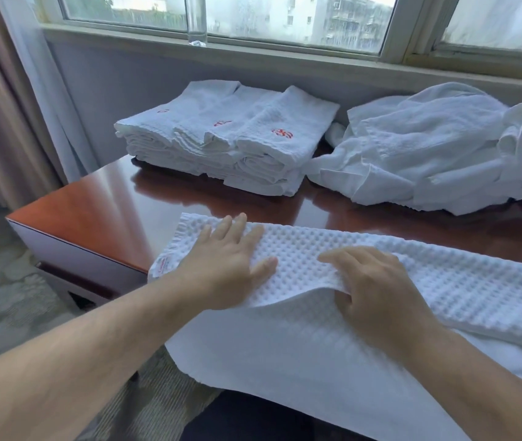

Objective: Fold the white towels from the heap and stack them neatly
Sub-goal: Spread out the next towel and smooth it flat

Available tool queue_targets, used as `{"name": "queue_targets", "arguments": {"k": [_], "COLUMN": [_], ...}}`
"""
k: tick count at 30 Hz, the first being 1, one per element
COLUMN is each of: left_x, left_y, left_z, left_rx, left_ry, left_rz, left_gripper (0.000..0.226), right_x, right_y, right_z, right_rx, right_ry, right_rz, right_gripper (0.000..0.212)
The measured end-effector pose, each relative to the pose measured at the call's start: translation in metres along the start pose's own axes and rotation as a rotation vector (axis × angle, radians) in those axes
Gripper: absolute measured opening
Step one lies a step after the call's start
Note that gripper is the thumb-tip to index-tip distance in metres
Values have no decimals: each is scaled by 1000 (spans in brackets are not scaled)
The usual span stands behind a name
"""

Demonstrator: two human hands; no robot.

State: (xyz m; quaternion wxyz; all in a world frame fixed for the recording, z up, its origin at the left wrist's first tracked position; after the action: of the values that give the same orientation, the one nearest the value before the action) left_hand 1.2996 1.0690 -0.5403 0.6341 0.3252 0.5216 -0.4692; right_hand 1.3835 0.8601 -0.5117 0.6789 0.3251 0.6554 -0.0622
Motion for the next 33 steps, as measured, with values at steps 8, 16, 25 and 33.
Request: {"name": "queue_targets", "arguments": {"k": [8, 16, 25, 33], "left_x": [-1, -17, -24, -28], "left_y": [21, 73, 92, 79], "left_z": [-12, -30, -49, -31], "left_rx": [75, 118, 118, 108], "left_ry": [41, 62, 111, 149], "left_rz": [-19, -2, 12, 14], "left_gripper": [84, 92, 93, 66], "right_x": [13, 27, 10, -23], "right_y": [2, 46, 31, -44], "right_z": [22, 28, 60, 120], "right_rx": [210, 234, 371, 553], "right_ry": [148, 146, 39, -24], "right_rz": [-68, 9, 21, 1], "right_gripper": [53, 39, 63, 50]}}
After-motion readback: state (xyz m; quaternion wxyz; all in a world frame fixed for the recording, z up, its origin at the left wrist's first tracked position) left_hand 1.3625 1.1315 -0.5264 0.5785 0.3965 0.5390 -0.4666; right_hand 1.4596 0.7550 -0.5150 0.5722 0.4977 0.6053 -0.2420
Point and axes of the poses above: each hand's wrist, its own y-axis towards the middle knuckle, its own x-axis out of the palm, z = x × y, the point moved 4 cm from there along y, towards the middle knuckle, and after that the axes turned 4 degrees about -y, right-handed, at the moved point
